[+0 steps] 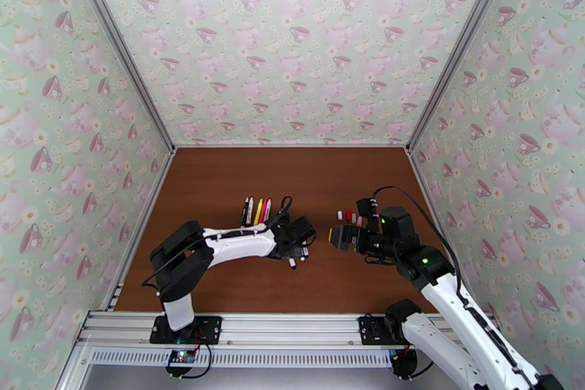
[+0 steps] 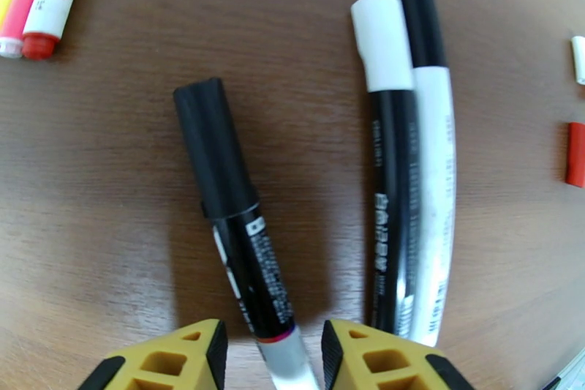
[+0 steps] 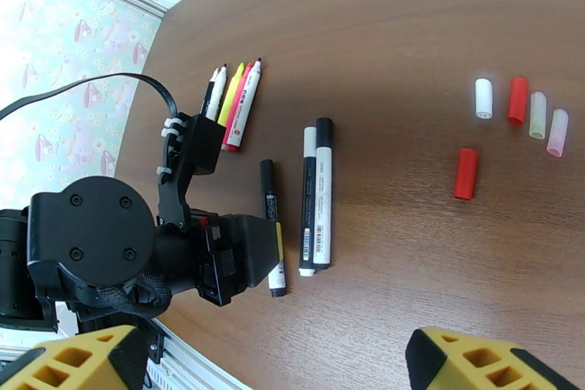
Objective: Open the pen caps
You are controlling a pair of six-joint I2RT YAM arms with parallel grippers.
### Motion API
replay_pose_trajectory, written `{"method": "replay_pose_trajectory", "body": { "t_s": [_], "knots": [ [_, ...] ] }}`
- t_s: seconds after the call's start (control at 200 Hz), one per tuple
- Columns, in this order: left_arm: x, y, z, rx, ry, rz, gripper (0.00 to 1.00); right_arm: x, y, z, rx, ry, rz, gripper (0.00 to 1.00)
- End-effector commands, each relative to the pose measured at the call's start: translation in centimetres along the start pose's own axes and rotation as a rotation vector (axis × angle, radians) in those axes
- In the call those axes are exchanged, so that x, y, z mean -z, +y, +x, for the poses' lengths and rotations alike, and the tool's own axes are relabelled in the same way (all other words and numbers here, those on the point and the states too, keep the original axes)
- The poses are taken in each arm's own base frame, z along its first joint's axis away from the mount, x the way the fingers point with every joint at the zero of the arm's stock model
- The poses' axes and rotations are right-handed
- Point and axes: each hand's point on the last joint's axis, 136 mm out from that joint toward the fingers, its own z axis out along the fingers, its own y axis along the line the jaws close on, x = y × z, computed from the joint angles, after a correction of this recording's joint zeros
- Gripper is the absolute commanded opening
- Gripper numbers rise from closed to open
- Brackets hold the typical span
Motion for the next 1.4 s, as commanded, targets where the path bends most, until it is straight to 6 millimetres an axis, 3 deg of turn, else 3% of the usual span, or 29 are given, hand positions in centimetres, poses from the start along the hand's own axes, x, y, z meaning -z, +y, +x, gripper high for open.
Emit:
{"method": "replay_pose_trajectory", "body": {
  "t_s": [0.0, 0.316, 0.666, 0.766, 1.157, 1.397],
  "knots": [
    [-0.2, -0.2, -0.3, -0.018, -0.010, -0.022, 0.39, -0.1, 0.0, 0.5, 0.001, 0.023, -0.002, 1.00],
    [-0.9, 0.2, -0.2, -0.048, 0.004, -0.064, 0.30, -0.3, -0.2, 0.6, 0.003, 0.028, 0.004, 1.00],
    [-1.7, 1.2, 0.3, -0.064, 0.014, -0.114, 0.29, -0.4, -0.2, 0.4, 0.003, 0.031, 0.004, 1.00],
    [-1.7, 1.2, 0.4, -0.058, 0.019, -0.107, 0.25, -0.5, -0.1, 0.4, -0.005, 0.030, -0.005, 1.00],
    [2.6, 0.1, -1.4, -0.075, -0.059, 0.011, 0.16, -1.4, -0.1, 0.7, -0.055, 0.027, -0.043, 0.99],
    [7.0, -2.9, -2.6, -0.164, -0.158, 0.282, 0.16, -2.3, 0.2, -0.1, -0.134, 0.011, -0.066, 0.86]
  ]
}}
